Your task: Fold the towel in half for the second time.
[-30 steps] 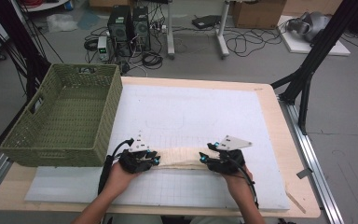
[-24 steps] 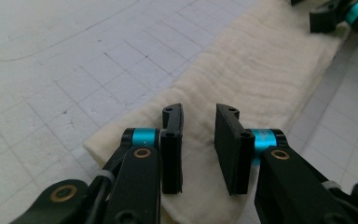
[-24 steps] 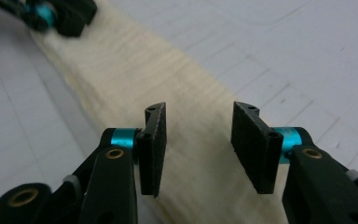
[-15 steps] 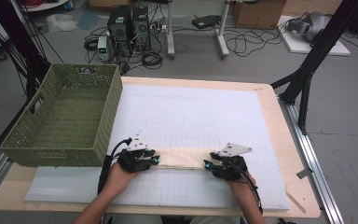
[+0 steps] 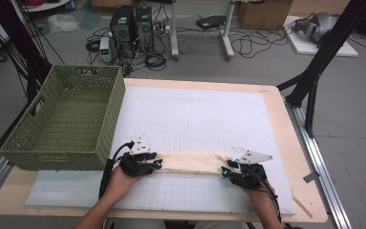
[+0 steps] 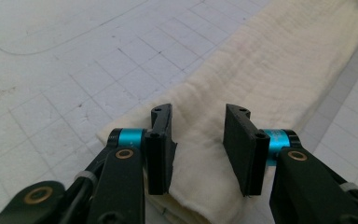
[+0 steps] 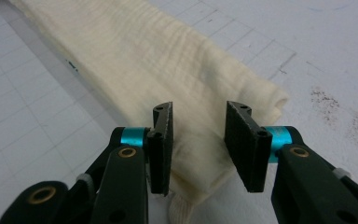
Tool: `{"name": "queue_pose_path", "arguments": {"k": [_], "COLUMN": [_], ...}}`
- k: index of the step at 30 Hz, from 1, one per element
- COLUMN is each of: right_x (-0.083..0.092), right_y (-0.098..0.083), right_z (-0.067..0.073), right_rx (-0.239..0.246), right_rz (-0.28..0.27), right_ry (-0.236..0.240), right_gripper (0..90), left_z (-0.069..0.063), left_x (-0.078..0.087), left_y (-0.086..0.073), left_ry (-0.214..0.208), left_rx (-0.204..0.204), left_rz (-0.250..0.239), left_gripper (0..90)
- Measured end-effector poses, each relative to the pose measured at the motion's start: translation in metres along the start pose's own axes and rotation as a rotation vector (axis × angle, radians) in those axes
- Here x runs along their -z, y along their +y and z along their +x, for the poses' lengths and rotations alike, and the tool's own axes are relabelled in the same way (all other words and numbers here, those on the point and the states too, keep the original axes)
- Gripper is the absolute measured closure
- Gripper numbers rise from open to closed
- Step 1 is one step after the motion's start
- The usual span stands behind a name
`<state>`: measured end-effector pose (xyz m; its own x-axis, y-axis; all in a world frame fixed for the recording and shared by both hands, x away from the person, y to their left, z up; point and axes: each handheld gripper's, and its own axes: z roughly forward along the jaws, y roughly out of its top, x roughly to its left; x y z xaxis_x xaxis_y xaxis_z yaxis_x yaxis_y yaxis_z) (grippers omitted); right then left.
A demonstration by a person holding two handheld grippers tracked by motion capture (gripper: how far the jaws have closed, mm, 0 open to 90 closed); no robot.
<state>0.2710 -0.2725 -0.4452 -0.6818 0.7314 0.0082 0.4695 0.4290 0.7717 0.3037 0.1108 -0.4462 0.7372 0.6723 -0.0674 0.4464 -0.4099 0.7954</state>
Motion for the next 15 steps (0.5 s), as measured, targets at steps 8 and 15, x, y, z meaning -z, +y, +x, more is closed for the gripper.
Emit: {"name": "queue_pose_path", "arguments": {"k": [8,15], "right_x": [0.023,0.019], "right_y": [0.005,0.001], "right_z": [-0.006,-0.007], "right_rx": [-0.045,-0.040], "right_rz": [-0.150,-0.109], "right_ry": [-0.005,-0.026], "right_gripper": [56.6,56.7], "left_z": [0.009,0.010], "left_x": [0.017,0.012], "left_y": [0.004,0.002], "left_ry": [0.057,0.079], "left_rx": [0.055,0.038], "left_rz": [-0.143,-0.096], "left_gripper": [54.1,53.3]}}
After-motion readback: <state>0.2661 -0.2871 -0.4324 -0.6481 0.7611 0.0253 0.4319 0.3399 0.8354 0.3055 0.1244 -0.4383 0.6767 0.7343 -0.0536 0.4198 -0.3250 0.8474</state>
